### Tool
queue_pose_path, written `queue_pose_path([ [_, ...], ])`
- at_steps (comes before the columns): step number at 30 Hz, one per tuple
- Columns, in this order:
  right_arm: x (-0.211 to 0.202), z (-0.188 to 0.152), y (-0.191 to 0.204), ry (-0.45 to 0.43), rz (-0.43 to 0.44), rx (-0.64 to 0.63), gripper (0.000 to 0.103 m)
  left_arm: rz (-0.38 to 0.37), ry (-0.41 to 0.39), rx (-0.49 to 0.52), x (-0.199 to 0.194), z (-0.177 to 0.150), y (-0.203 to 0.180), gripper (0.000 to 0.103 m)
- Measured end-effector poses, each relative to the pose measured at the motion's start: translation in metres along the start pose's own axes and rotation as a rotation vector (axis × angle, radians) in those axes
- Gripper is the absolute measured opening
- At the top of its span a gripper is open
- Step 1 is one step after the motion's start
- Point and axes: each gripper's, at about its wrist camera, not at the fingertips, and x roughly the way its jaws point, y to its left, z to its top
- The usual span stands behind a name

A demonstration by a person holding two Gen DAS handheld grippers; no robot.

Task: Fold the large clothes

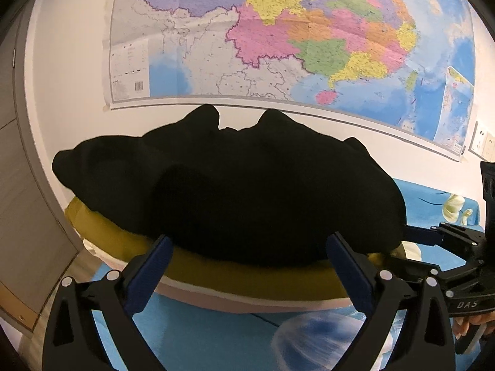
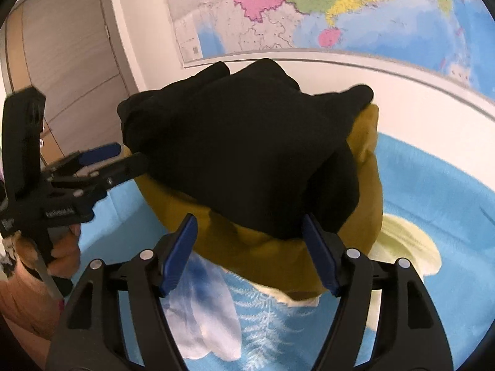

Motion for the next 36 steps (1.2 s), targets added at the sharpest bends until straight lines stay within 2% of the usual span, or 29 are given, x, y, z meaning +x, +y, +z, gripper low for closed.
queue_pose_path([
  [7, -0.035, -0.012, 0.002, -0.06, 0.0, 0.012, 0.07, -0.059, 0.009, -0.041, -0.017, -0.018, -0.009, 0.096],
  [10, -0.046, -0.023, 0.008, -0.077, -0.01, 0.004, 0.071, -0.056, 0.015, -0.044, -0.026, -0.025, -0.016, 0.096],
  [18, -0.069, -0.056, 0.027, -0.117, -0.044, -0.012, 0.098, -0.039, 0.052, -0.082, -0.05, -0.053, -0.031, 0.096],
  [24, -0.081, -0.074, 0.041, -0.127, -0.095, -0.053, 0.098, -0.005, 0.047, -0.084, -0.065, -0.069, -0.042, 0.096],
  [30, -0.091, -0.089, 0.045, -0.134, -0.11, -0.029, 0.098, 0.037, 0.048, -0.054, -0.074, -0.075, -0.051, 0.096],
  [36, -0.104, -0.095, 0.049, -0.164, -0.127, -0.027, 0.098, 0.035, 0.054, -0.102, -0.083, -0.079, -0.046, 0.096],
])
